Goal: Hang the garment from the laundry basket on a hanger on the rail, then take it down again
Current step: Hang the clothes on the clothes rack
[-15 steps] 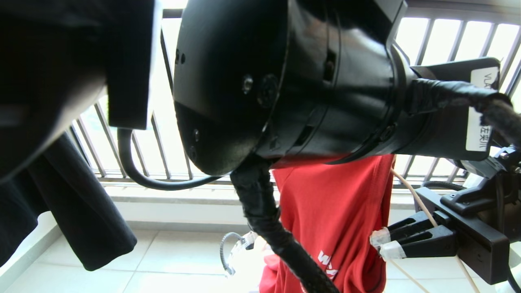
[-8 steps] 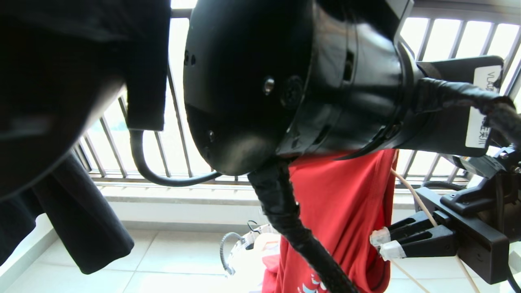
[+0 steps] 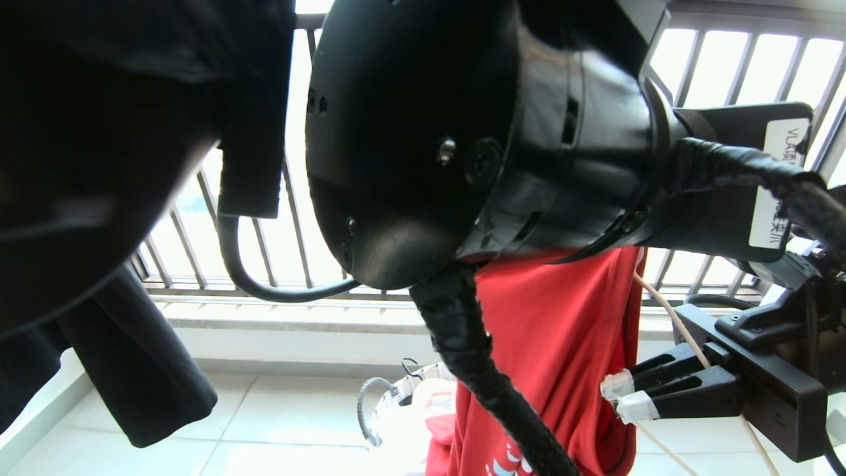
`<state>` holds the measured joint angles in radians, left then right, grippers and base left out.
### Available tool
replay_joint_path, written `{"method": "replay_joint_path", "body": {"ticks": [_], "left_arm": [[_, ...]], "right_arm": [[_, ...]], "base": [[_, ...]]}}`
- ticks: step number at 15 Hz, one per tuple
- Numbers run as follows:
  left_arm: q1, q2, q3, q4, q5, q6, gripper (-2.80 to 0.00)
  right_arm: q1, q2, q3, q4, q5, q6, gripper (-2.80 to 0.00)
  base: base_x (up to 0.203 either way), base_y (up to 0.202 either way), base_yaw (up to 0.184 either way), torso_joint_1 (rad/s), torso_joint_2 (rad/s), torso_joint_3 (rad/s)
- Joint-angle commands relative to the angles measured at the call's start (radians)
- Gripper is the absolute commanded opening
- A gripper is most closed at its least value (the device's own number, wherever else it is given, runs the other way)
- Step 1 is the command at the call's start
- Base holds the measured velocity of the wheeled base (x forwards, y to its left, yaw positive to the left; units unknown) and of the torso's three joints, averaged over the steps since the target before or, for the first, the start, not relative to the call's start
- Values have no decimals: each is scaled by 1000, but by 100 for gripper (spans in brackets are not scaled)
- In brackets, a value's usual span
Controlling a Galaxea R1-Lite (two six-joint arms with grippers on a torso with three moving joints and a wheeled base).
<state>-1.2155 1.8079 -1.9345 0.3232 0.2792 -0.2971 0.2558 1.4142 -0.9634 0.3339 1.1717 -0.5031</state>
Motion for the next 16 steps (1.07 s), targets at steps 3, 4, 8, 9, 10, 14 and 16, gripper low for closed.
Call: {"method": "replay_joint_path", "body": {"ticks": [3,4,8,9,10,14,16], "left_arm": [[-1,8,0,0,2,-1,-280],[-1,10,0,-1,2,0,0],[-1,18,-1,-4,2,-1,0],[-1,16,-1,-4,2,-1,0],[-1,14,-1,-4,2,-1,0],[-1,-12,12,0,2,-5,0],[0,-41,55,1,2,-7,0]], "right_arm": [[0,-3,0,2,6,-3,-280],[0,-3,0,2,6,-3,-280],[-1,-3,-1,2,6,-3,-280],[-4,-3,-1,2,6,-3,-280],[-6,-4,-3,2,6,-3,-280],[-10,-6,-3,2,6,-3,-280],[-10,-8,-3,2,7,-3,-280]], "base": [[0,0,0,0,0,0],[0,0,0,0,0,0],[0,0,0,0,0,0],[0,0,0,0,0,0],[0,0,0,0,0,0],[0,0,0,0,0,0],[0,0,0,0,0,0]]}}
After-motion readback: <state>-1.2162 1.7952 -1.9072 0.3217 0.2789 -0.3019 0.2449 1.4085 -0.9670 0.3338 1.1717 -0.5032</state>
